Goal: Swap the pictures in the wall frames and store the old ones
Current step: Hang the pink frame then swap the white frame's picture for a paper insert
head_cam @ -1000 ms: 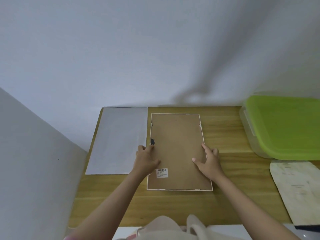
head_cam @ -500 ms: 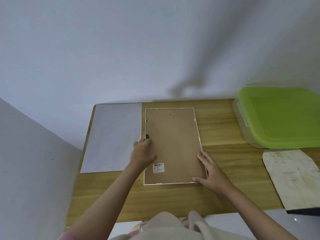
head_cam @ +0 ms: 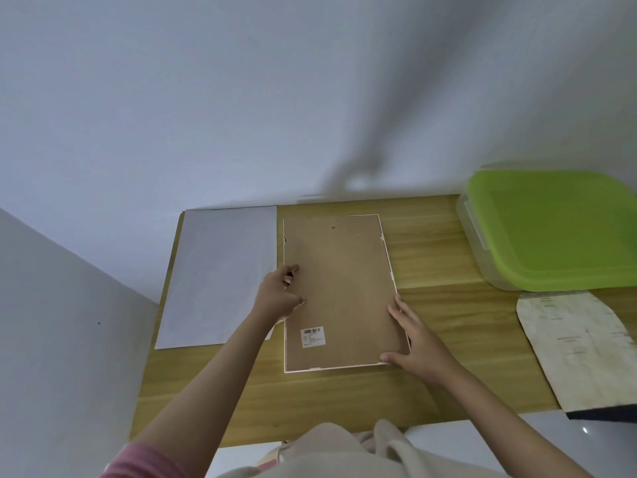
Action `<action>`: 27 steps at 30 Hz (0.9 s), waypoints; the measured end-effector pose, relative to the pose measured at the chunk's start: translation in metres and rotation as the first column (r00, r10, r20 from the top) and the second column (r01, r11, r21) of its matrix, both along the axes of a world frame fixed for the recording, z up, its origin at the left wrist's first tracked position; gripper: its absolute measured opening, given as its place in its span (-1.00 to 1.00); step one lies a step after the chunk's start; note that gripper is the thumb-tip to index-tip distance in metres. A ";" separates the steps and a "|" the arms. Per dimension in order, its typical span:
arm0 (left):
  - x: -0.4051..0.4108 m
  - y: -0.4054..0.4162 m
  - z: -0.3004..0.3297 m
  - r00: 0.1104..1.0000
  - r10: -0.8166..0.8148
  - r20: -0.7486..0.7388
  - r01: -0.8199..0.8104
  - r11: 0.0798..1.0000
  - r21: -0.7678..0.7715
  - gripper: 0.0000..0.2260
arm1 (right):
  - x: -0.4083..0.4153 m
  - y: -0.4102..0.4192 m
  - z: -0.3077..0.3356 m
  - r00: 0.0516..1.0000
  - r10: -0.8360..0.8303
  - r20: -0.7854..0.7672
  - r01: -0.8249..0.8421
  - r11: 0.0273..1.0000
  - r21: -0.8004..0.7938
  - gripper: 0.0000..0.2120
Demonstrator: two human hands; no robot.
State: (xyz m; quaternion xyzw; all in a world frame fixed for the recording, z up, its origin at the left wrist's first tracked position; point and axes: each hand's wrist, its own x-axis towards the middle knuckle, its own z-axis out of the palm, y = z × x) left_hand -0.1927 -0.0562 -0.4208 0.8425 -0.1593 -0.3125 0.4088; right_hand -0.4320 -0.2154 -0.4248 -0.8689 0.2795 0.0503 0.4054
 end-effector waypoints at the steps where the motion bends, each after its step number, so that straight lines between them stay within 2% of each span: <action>1: 0.000 0.000 0.000 1.000 0.017 -0.023 -0.017 0.999 -0.032 -0.39 | 0.000 0.000 -0.001 1.000 -0.004 0.005 0.004 1.000 -0.002 -0.06; 6: 0.004 0.004 0.000 0.993 0.058 -0.099 -0.071 0.988 -0.137 -0.39 | 0.000 -0.001 -0.003 0.996 -0.078 0.032 0.078 0.997 0.024 -0.06; 10: 0.003 0.007 0.000 0.987 0.083 -0.138 -0.111 0.971 -0.212 -0.37 | 0.003 -0.001 -0.005 0.987 -0.148 0.069 0.140 0.984 0.106 -0.11; 15: 0.006 0.013 0.001 0.983 0.098 -0.157 -0.134 0.962 -0.237 -0.37 | 0.011 0.003 -0.005 0.971 -0.199 0.134 0.181 0.974 0.137 -0.21; 27: 0.019 0.025 0.021 0.986 0.060 -0.154 -0.106 0.943 -0.316 -0.38 | 0.034 0.017 0.006 0.938 -0.276 0.209 0.244 0.956 0.165 -0.29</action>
